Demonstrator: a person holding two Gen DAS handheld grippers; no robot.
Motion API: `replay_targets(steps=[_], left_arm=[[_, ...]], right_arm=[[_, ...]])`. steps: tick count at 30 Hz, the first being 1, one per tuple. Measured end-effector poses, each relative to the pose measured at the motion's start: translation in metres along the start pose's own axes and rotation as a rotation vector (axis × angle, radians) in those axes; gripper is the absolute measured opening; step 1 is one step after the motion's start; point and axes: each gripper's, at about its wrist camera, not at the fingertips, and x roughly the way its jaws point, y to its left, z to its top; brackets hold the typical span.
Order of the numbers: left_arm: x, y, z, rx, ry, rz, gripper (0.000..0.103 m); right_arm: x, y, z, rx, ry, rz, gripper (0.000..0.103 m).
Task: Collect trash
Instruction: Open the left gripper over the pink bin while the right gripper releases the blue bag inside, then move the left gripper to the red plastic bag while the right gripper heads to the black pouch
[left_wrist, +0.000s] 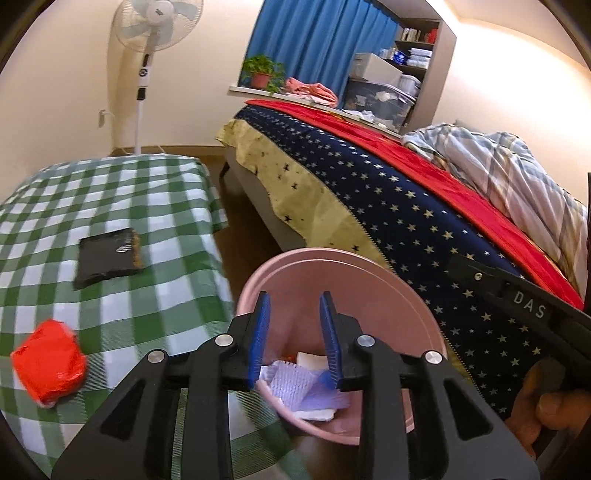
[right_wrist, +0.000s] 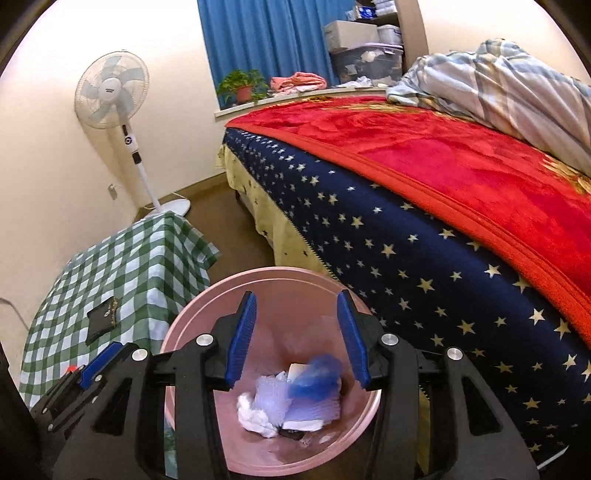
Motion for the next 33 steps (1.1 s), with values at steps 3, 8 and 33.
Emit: replay_targets(steps=[3,8,33], left_arm=[[-0.010,0.011,-0.001,-0.012,-0.011,0.030,0.028],[-0.034,0.039,-0.003,-0.056,-0.032,0.095,0.028],[-0.074,0.144,-0.028,-0.300,0.003,0.409,0.088]], right_arm=[[-0.004,0.002,0.000,-0.003,-0.009,0.011,0.047],[-0.010,0.008,-0.001,-0.001,-0.017,0.027,0.047],[-0.014,0.079,-0.017,-0.094,-0.018,0.201,0.075]])
